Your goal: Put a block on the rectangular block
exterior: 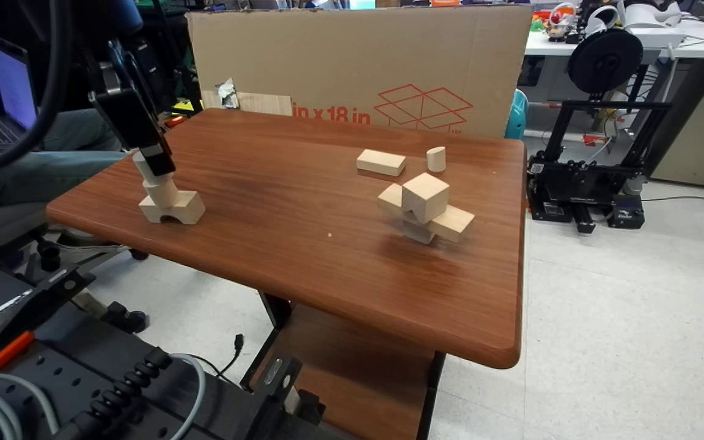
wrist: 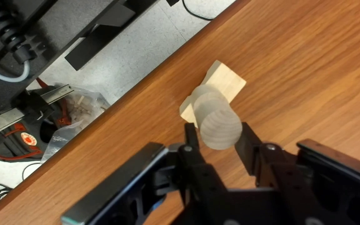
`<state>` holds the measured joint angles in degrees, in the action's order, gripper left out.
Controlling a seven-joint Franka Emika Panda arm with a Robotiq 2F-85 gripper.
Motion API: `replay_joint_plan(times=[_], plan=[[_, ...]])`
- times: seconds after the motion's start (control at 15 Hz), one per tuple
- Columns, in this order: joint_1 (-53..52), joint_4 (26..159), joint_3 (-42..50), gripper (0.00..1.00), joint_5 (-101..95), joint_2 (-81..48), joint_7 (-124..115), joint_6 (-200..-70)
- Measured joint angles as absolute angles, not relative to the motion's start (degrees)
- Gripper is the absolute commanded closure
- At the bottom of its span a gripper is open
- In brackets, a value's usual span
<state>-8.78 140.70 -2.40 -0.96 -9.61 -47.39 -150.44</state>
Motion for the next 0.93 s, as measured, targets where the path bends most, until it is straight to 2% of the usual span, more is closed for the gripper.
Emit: replay_joint_plan(times=[0.27,0.6,0.93], plan=[[-9.21,140.81,-2.40,0.01,-1.06,-9.71,-48.01,-150.44],[-9.43,140.97,-2.64,0.00,-0.74,-7.29,-47.80,-150.48],[-8.82,143.10,-3.44,0.00,5.67,3.50,-38.98,-148.73]])
